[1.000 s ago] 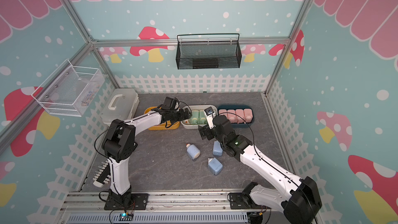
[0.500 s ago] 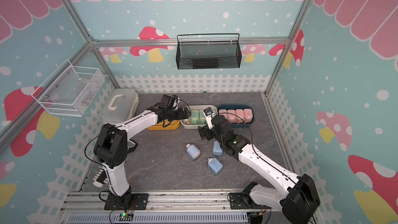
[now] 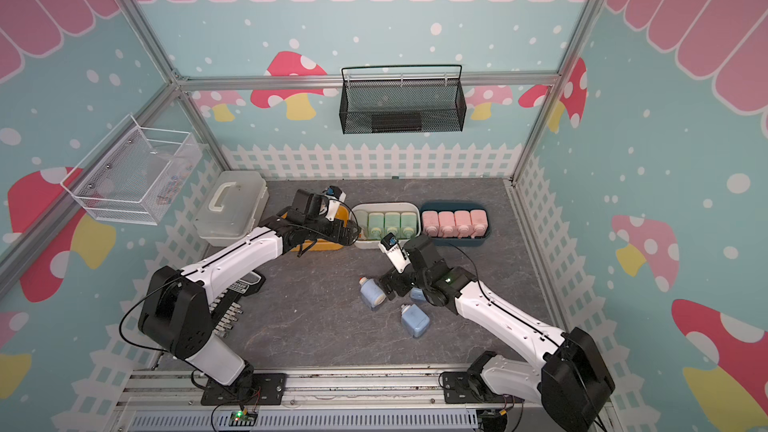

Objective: Place the pencil sharpeners by color into the storage box
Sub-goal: Move the storage box to the center of the board.

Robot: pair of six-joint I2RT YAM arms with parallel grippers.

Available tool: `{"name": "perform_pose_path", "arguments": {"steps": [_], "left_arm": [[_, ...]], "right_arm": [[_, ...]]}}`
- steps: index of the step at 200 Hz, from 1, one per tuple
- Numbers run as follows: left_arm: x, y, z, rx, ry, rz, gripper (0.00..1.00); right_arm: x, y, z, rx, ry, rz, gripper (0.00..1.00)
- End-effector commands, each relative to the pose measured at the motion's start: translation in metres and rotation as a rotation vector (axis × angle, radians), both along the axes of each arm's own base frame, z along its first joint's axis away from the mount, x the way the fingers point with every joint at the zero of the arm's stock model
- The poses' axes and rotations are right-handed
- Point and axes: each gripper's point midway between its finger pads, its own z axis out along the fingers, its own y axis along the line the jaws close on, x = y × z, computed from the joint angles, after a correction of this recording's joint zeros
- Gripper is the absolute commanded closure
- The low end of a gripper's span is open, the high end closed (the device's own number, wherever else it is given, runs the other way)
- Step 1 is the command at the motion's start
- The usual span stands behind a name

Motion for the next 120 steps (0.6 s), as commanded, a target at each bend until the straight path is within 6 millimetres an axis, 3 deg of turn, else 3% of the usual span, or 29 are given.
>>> {"name": "perform_pose_path", "arguments": {"steps": [1, 45, 120], "left_arm": [[-0.015, -0.010, -0.001, -0.003, -0.018, -0.113, 0.01], [-0.026, -0.015, -0.005, -0.035, -0.026, -0.158, 0.01], [-0.038, -0.007, -0.001, -0.046, -0.109, -0.170, 0.01]], "right_arm": [[-0.012, 0.010, -0.012, 0.024, 0.060, 0.048, 0.01], [-0.014, 0.027, -0.033, -0.021, 0.060, 0.072, 0.01], [-0.017, 0.025, -0.062, -0.200, 0.034, 0.058, 0.01]]}}
